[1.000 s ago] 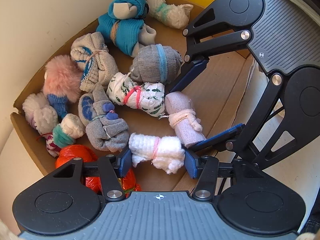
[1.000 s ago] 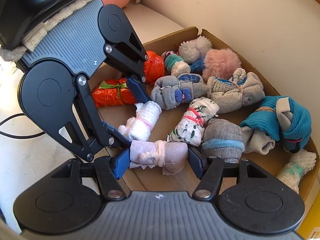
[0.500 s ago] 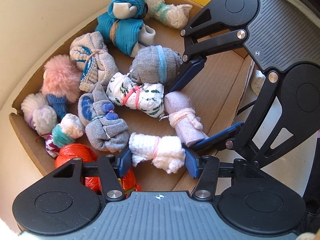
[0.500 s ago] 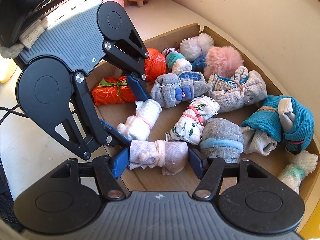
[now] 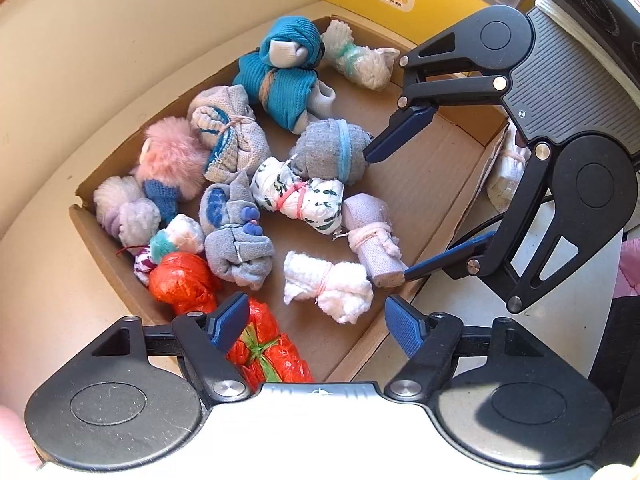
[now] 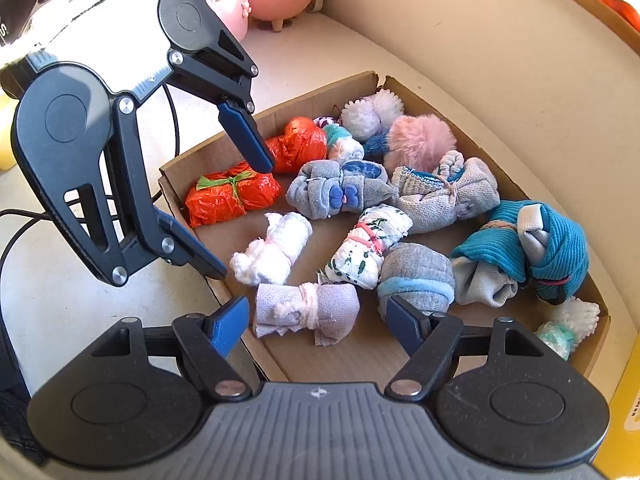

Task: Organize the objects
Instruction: 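Open both grippers to release the towel bundle and lilac sock, then move both open grippers back toward the remaining bundles on the table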

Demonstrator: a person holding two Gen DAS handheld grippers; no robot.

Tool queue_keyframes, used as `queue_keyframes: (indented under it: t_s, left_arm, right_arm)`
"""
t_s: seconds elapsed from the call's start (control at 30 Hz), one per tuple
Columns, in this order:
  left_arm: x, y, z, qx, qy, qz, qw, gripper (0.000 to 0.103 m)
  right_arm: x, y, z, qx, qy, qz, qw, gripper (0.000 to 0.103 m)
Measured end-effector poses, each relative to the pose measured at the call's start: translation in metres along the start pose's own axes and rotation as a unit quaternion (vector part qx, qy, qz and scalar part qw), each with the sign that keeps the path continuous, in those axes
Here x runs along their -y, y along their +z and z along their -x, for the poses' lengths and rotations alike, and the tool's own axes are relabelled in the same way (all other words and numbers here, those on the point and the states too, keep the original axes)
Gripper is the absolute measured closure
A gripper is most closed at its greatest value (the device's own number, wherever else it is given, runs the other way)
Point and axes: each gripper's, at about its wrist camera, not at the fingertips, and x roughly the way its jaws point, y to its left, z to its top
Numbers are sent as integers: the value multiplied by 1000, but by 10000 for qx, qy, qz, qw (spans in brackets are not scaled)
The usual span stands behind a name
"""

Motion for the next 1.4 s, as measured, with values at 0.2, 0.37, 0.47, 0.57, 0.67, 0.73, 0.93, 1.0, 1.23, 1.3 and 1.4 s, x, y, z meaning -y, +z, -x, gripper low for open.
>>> queue_keyframes:
  t_s: [0.2, 0.37, 0.47, 0.57, 0.67, 0.73, 0.93, 1.0, 1.23, 1.3, 1.4]
  left_arm:
    - [5, -1, 24, 297, -57, 304, 9991, 21]
    - [27, 5, 38, 639, -324, 572, 9958, 20]
    - [51, 11, 50, 780, -615, 563, 9935, 19]
    - [85, 18, 49, 888, -749, 376, 9925, 18]
    - [118, 28, 36, 981, -840, 343, 9910, 14]
    - [142, 36, 21, 916, -781, 286, 9923, 14]
    - [179, 60, -26, 821, -416, 486, 9946, 14]
    - [184, 67, -40, 776, -373, 616, 9944, 14]
    - [194, 84, -70, 678, -141, 782, 9945, 14]
    - [195, 84, -75, 662, -100, 834, 9943, 14]
    - [195, 84, -81, 613, -86, 905, 9940, 14]
  right_arm:
    - [-8, -15, 42, 377, -341, -562, 9971, 29]
    - [-10, -50, 80, 511, -652, -1277, 9884, 28]
    - [-5, -80, 102, 454, -903, -1690, 9804, 27]
    - [4, -112, 114, 333, -1384, -2161, 9659, 25]
    - [14, -147, 127, 233, -1844, -2783, 9423, 24]
    - [22, -164, 123, 227, -1996, -3030, 9316, 24]
    - [34, -191, 120, 162, -1820, -2878, 9401, 25]
    - [41, -198, 120, 225, -1725, -2899, 9411, 26]
    - [62, -214, 108, 176, -1560, -2863, 9452, 33]
    - [65, -216, 101, 137, -1464, -2867, 9467, 36]
    - [68, -218, 94, 100, -1322, -2851, 9493, 40]
